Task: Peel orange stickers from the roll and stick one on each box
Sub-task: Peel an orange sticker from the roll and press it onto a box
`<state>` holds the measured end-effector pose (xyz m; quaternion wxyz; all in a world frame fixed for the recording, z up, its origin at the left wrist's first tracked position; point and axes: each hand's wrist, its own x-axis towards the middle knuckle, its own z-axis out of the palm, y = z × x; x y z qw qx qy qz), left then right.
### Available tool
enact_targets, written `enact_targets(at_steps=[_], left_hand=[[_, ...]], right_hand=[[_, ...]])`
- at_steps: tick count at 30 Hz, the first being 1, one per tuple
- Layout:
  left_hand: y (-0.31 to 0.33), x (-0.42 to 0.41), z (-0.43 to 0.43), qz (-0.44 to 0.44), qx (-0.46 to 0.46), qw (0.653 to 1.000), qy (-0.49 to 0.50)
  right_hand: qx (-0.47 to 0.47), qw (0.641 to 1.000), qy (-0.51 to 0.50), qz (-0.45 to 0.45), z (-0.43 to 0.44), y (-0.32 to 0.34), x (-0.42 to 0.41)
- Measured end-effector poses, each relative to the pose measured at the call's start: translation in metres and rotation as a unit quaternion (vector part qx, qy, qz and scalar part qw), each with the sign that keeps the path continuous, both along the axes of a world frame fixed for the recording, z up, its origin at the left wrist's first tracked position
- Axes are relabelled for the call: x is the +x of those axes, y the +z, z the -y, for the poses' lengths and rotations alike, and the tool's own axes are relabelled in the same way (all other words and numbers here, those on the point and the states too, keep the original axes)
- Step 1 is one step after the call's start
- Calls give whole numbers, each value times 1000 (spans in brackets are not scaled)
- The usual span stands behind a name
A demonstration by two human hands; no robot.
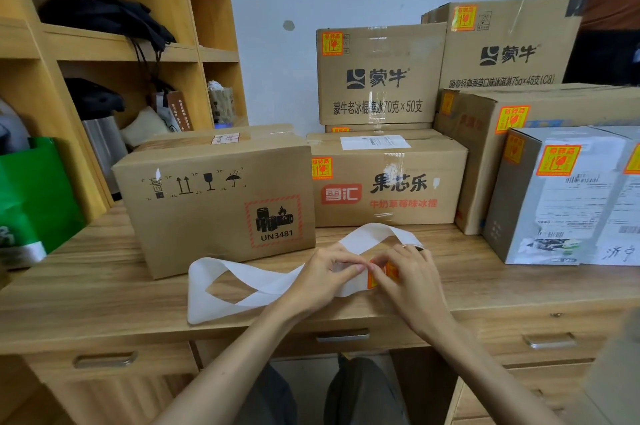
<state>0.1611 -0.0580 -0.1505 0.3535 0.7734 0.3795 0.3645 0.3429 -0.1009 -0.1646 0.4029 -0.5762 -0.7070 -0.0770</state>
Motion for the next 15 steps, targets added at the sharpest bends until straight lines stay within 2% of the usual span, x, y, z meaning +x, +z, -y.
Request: enact_targets(at_steps=[15], left_hand=[[-3,0,-1,5,-2,1000,-8]], right_hand=[[-16,1000,21,13,1,2,2]])
